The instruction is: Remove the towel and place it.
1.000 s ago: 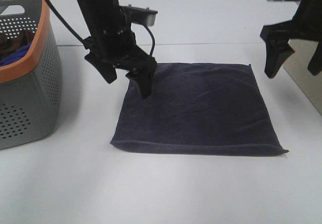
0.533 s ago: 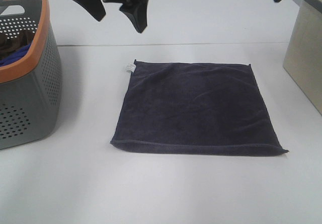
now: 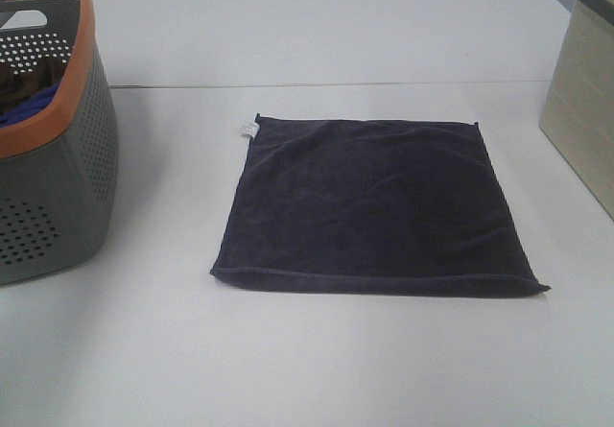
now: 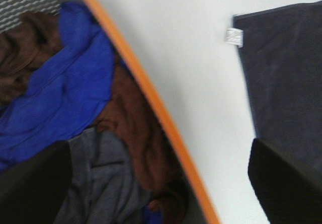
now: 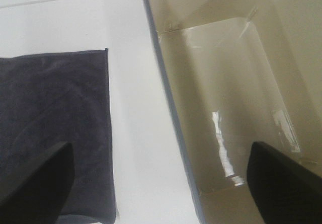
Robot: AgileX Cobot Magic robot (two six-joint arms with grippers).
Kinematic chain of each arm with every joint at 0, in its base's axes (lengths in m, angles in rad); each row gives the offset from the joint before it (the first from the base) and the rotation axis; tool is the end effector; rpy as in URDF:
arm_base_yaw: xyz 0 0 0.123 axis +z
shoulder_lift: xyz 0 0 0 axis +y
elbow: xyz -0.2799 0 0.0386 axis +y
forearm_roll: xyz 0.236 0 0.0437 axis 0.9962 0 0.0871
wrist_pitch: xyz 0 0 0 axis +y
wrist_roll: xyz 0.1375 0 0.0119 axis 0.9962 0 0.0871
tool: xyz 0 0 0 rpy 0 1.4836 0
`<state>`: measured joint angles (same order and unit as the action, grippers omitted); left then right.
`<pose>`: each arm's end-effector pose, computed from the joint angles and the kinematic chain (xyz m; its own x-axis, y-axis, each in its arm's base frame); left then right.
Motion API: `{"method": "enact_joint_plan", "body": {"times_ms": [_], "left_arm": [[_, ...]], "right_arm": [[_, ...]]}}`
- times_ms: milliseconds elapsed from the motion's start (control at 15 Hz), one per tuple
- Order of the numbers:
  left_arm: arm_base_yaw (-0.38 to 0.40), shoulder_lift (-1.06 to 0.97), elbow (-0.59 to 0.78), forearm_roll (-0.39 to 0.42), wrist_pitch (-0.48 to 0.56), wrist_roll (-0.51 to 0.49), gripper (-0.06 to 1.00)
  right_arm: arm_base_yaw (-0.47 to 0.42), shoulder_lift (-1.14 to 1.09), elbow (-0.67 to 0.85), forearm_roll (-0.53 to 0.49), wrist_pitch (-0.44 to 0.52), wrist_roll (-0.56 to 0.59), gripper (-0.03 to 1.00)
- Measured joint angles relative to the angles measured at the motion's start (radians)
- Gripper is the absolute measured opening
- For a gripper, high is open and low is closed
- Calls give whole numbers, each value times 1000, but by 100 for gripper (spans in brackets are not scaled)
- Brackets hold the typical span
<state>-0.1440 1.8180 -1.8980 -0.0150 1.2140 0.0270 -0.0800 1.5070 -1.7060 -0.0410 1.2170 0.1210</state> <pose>0.4021 -0.0603 0.3278 -0.8534 0.1457 -0.5005 0.1691 0.9856 -0.0013 0.3242 -0.0313 0.3836 -0.7839 0.1697 -0.5973 0.1874 0.9817 0.0330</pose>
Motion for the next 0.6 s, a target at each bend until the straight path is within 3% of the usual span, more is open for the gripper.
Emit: {"method": "enact_joint_plan", "body": {"times_ms": [67, 200, 333, 600], "left_arm": [[109, -93, 124, 25, 0, -9, 89], [193, -208, 249, 36, 0, -8, 89], [235, -341, 373, 51, 0, -5, 89], [243, -651, 609, 58, -1, -5, 89]], "right_arm": [[-44, -53, 61, 30, 0, -29, 79], [-29, -137, 185, 28, 0, -43, 78], [14, -264, 345, -6, 1, -48, 78], [47, -597, 608, -4, 2, 0, 78]]}}
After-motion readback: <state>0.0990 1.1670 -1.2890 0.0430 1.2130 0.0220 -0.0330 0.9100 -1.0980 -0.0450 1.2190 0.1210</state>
